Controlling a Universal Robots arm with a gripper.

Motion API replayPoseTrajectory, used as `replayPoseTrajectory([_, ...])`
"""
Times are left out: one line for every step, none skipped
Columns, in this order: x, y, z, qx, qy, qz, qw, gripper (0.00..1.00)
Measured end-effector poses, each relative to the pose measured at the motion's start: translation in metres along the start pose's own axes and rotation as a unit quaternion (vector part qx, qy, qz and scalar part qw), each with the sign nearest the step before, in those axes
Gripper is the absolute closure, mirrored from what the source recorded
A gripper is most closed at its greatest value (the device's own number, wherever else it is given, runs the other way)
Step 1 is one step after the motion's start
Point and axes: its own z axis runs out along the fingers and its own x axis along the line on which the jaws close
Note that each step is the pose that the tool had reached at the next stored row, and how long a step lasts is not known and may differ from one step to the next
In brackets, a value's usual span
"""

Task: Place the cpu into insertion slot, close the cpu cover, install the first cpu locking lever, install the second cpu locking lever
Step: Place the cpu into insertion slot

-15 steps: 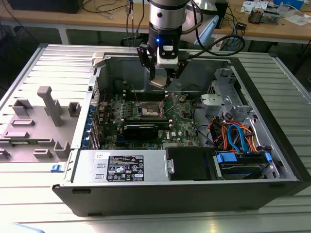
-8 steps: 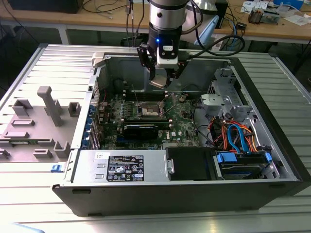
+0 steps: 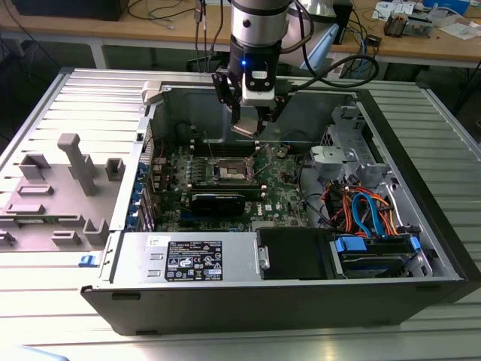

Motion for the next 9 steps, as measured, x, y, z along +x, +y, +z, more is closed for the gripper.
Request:
replayPoseTrajectory([0.0000, 0.0000, 0.0001, 0.0000, 0.0000, 0.000, 1.00000, 0.45])
replayPoseTrajectory([0.0000, 0.0000, 0.0001, 0.0000, 0.0000, 0.001, 1.00000, 0.45])
replayPoseTrajectory([0.0000, 0.0000, 0.0002, 0.0000, -0.0001, 0.001, 1.00000, 0.45])
replayPoseTrajectory([0.0000, 0.0000, 0.0004, 0.0000, -0.0002, 0.002, 1.00000, 0.45])
replayPoseTrajectory([0.0000, 0.0000, 0.0004, 0.0000, -0.0002, 0.002, 1.00000, 0.45])
replayPoseTrajectory([0.0000, 0.0000, 0.0004, 0.0000, -0.0002, 0.002, 1.00000, 0.45])
replayPoseTrajectory([0.0000, 0.0000, 0.0005, 0.0000, -0.0003, 0.003, 1.00000, 0.45])
replayPoseTrajectory([0.0000, 0.0000, 0.0005, 0.0000, -0.0003, 0.003, 1.00000, 0.45])
replayPoseTrajectory([0.0000, 0.0000, 0.0005, 0.0000, -0.0003, 0.003, 0.99999, 0.45])
